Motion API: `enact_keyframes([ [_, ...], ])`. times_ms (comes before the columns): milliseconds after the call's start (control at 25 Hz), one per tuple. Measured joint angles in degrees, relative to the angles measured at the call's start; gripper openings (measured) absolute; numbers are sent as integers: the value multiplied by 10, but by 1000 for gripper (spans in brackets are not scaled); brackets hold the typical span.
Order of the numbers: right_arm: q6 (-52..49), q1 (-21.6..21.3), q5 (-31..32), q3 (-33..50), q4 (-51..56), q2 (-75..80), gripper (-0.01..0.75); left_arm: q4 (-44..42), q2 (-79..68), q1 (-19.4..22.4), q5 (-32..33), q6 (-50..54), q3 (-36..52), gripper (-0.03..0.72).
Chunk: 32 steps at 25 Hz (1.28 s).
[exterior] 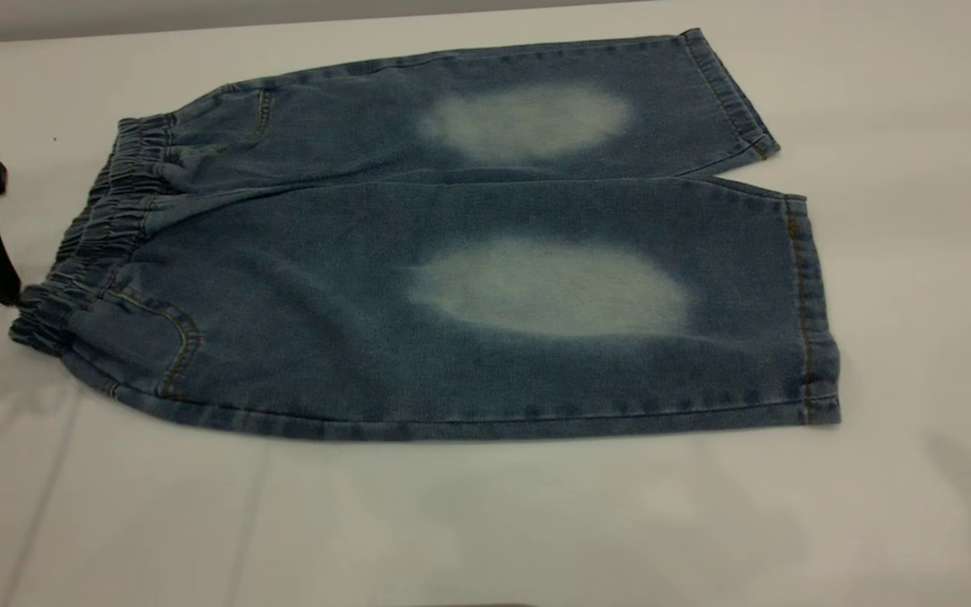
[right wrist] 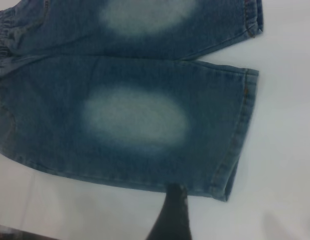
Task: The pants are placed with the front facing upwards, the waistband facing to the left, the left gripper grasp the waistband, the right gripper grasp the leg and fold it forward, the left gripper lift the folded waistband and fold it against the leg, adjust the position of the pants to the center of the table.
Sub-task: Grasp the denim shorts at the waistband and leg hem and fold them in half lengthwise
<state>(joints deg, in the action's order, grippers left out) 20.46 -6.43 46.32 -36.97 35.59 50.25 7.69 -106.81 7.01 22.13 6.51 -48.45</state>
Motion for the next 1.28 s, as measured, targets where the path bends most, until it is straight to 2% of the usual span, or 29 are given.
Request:
enact_keyframes([
  [440, 1, 0, -2, 0, 0, 0, 589, 0, -41, 0, -56, 0, -1, 567],
  [1160, 1, 0, -6, 0, 0, 0, 589, 23, -96, -1, -49, -4, -40, 567],
  [1280, 1, 0, -7, 0, 0, 0, 589, 28, -96, -1, -52, -4, -40, 547],
])
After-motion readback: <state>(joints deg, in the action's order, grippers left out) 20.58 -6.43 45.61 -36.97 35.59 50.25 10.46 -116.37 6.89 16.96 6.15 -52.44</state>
